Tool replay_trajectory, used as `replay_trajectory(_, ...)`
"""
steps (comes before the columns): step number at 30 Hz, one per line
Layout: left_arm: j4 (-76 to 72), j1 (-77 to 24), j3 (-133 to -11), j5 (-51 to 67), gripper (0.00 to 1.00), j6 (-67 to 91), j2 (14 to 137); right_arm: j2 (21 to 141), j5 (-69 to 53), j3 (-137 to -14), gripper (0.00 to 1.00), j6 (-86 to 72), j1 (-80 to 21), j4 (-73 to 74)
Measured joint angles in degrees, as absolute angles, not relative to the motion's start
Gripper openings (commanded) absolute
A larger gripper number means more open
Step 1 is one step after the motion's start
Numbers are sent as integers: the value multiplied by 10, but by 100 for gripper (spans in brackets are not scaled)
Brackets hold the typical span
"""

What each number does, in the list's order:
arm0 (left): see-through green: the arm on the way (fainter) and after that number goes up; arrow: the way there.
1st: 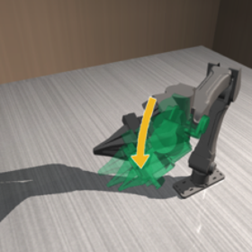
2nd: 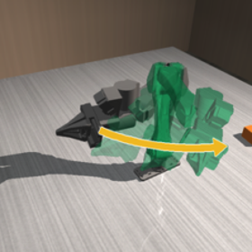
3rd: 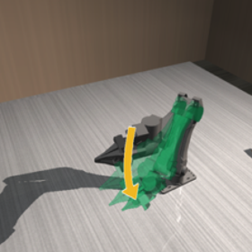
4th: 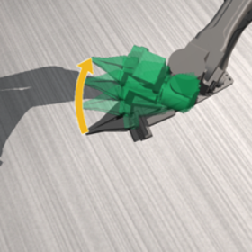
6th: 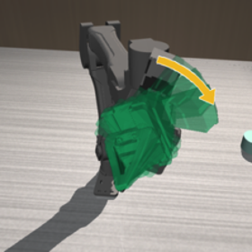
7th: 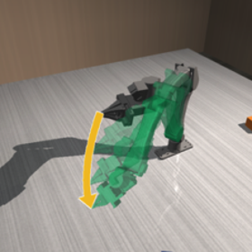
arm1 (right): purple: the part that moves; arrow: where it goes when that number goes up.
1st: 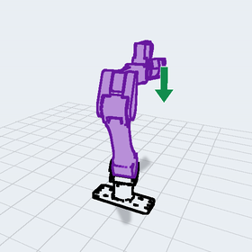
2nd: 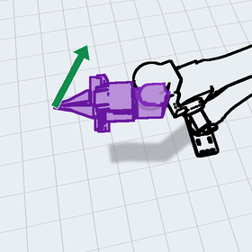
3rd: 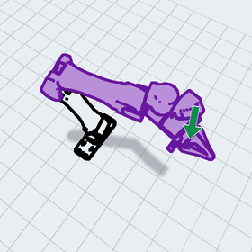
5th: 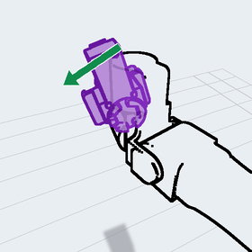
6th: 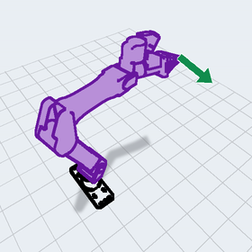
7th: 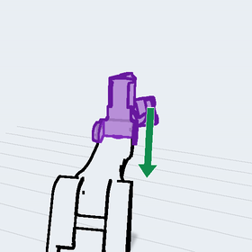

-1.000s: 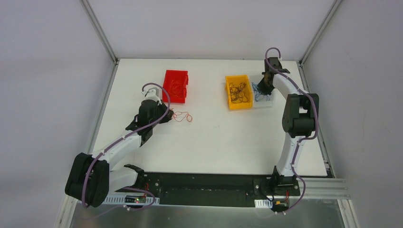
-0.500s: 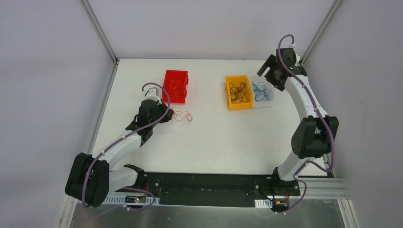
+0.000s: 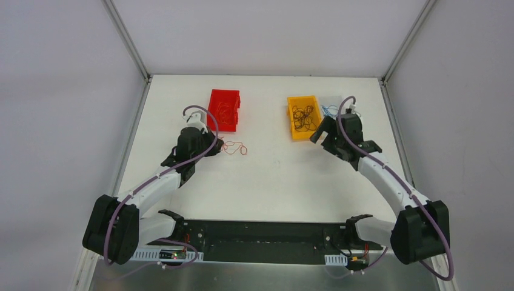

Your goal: Untangle the cables

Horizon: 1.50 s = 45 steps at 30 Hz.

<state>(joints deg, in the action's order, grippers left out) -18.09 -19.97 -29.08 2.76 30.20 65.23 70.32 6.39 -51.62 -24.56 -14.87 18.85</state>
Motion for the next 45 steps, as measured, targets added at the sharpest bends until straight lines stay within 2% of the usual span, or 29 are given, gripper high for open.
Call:
replay_trajectory(6,-180,-203,-291,19,0,284,644,627,46,-358,99,-257,-186,101)
replay_trajectory(10,-146,-203,-305,-35,0,260,623,581,45,-312,99,-264,-188,51)
replay_trajectory(15,-112,-203,-386,-118,0,217,643,543,45,-277,99,-275,-192,-18)
replay_trajectory(26,-48,-197,-646,-214,0,121,906,540,45,-245,99,-298,-194,-66)
replay_trajectory(35,84,-194,-860,-171,1,96,1123,540,47,-244,99,-305,-194,-75)
replay_trajectory(37,113,-194,-892,-164,10,94,1154,540,47,-244,99,-307,-194,-75)
replay_trajectory(45,188,-194,-915,-134,65,83,1169,557,46,-244,99,-309,-194,-80)
